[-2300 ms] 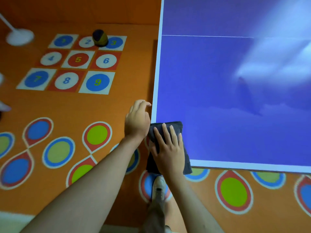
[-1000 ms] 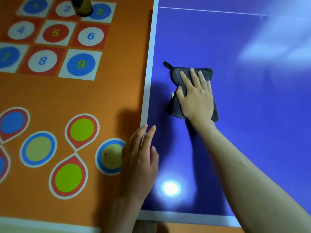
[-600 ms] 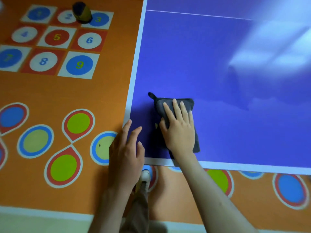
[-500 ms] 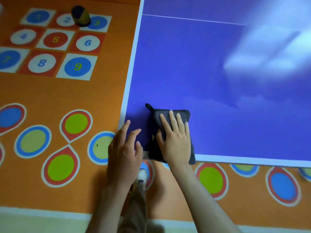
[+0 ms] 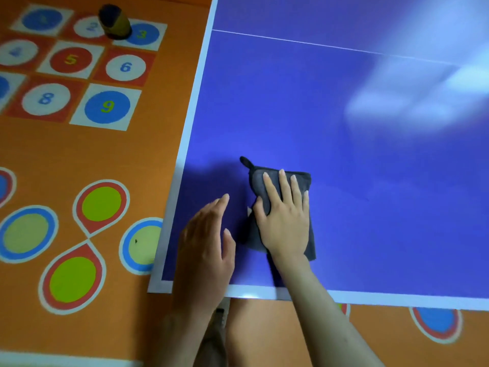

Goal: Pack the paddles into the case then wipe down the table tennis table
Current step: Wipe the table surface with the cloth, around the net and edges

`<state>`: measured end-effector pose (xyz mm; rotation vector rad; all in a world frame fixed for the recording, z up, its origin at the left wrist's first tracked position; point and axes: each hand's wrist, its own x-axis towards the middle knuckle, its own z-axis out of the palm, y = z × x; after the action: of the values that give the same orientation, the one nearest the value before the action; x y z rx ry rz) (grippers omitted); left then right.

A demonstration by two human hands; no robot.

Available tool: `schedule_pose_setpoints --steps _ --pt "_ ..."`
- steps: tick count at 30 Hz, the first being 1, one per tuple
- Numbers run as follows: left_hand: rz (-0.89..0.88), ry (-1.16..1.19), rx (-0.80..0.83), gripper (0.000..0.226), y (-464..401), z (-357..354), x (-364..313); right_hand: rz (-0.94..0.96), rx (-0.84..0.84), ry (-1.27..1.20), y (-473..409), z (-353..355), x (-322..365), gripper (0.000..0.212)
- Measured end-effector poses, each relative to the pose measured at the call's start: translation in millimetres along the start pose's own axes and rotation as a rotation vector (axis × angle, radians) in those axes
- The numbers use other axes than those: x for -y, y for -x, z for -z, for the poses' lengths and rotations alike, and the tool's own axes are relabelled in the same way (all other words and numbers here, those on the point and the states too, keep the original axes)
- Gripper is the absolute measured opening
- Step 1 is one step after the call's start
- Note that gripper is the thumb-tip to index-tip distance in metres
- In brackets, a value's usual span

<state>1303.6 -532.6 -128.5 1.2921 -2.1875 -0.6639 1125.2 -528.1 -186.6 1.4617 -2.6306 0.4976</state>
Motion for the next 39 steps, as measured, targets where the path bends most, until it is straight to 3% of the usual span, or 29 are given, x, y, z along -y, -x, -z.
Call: schedule_pose_setpoints --steps 10,17,22,34,39 --pt "-0.012 -0.130 0.082 0.050 -70.9 -35.9 13.9 0.003 0.002 -0.038 -166.8 -33.7 -34.4 0.056" --pt "-0.033 -0.153 0.067 0.048 -81.4 -54.5 4.5 0.043 0.016 -0.046 -186.5 -40.4 -44.5 0.055" --pt "-0.056 -0.185 0.027 0.047 -57.9 -58.1 -10.1 0.046 -0.030 -0.068 -136.1 -29.6 -46.5 0.055" --pt "0.045 -0.198 -0.025 0.045 64.9 -48.7 -78.0 0.081 0.023 -0.116 101.1 43.5 -86.8 0.057" --pt "0.051 -0.175 -0.009 0.046 83.7 -52.7 -97.8 0.062 0.047 -0.069 134.0 55.9 -104.7 0.056"
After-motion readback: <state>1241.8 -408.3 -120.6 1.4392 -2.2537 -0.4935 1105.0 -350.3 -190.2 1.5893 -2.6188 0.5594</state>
